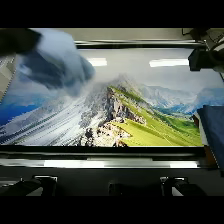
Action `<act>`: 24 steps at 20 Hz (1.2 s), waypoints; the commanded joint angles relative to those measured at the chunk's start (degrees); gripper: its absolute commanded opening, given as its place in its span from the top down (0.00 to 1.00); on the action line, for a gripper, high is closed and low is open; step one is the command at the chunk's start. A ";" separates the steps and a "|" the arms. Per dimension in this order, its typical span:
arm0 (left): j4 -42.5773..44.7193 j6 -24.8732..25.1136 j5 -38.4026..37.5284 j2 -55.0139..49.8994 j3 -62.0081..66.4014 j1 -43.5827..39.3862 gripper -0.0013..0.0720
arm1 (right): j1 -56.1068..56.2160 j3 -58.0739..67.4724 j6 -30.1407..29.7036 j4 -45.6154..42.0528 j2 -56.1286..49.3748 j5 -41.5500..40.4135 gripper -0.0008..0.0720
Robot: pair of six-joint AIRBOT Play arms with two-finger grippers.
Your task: Fold the clothes and pants, and hang the long-sleeved shirts on hangers.
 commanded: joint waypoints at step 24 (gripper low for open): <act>-9.09 4.55 -5.22 -11.08 -40.48 8.59 0.00 | 0.04 -45.18 6.95 29.22 2.03 8.96 0.04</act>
